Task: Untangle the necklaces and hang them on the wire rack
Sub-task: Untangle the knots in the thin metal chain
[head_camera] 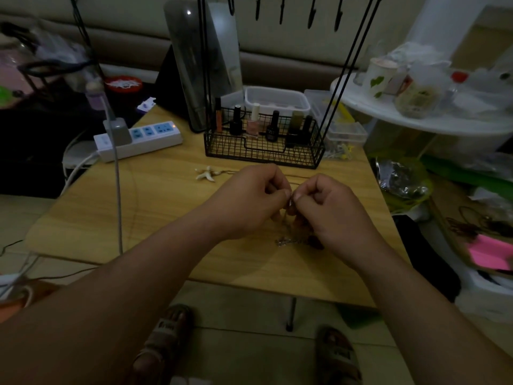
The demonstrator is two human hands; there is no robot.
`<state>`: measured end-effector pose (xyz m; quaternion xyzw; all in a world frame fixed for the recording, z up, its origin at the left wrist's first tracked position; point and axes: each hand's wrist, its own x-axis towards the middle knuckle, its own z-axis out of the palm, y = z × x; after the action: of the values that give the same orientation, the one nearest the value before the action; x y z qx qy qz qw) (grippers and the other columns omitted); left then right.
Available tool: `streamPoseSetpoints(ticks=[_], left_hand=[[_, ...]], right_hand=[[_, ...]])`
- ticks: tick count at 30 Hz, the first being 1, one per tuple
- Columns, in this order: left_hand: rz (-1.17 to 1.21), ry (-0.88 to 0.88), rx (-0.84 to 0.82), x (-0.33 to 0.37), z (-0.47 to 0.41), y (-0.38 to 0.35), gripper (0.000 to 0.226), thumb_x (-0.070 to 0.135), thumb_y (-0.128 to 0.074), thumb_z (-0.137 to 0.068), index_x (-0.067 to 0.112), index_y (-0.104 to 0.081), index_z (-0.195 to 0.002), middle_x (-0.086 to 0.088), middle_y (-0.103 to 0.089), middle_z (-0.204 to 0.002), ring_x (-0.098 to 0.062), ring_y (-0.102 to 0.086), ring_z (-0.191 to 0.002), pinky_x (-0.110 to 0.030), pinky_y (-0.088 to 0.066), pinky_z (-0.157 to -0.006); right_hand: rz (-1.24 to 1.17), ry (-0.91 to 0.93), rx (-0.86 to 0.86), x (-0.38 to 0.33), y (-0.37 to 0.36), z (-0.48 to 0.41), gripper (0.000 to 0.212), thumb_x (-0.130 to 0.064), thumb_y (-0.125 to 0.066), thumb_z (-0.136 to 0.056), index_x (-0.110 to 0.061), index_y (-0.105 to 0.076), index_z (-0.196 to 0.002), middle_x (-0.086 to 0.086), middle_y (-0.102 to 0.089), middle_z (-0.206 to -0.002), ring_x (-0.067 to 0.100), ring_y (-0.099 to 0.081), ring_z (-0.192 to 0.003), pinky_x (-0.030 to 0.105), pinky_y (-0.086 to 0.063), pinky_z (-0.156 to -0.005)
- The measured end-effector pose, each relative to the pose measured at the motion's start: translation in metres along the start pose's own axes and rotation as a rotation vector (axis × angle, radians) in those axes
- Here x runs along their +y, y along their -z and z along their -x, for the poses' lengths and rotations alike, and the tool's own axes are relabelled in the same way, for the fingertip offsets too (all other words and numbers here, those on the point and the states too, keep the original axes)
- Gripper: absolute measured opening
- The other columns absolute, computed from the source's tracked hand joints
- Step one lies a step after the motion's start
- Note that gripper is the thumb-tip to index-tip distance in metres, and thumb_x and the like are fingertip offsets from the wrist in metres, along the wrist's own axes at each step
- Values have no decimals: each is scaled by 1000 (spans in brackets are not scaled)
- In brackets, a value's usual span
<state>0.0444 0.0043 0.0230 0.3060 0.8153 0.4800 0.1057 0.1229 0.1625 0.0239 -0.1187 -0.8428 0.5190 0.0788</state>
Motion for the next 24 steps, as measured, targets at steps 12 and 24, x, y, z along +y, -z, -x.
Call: streamPoseSetpoints(ticks=[12, 24], left_hand=[[54, -31, 86, -5, -2, -5, 10, 21, -72, -92, 22, -63, -92, -5, -70, -81, -25, -69, -75, -54, -59, -69], [-47, -91, 58, -6, 1, -7, 7, 25, -65, -100, 26, -61, -95, 4, -70, -87, -15, -69, -77, -50, -60, -67]], right_hand=[[77, 88, -21, 5, 2, -5, 9, -24, -64, -100, -28, -71, -96, -7, -76, -85, 4, -58, -60, 28, -46, -56], [80, 45, -2, 1, 1, -2, 13, -30, -53, -105, -28, -61, -96, -13, -73, -80, 9, -65, -63, 22, -46, -49]])
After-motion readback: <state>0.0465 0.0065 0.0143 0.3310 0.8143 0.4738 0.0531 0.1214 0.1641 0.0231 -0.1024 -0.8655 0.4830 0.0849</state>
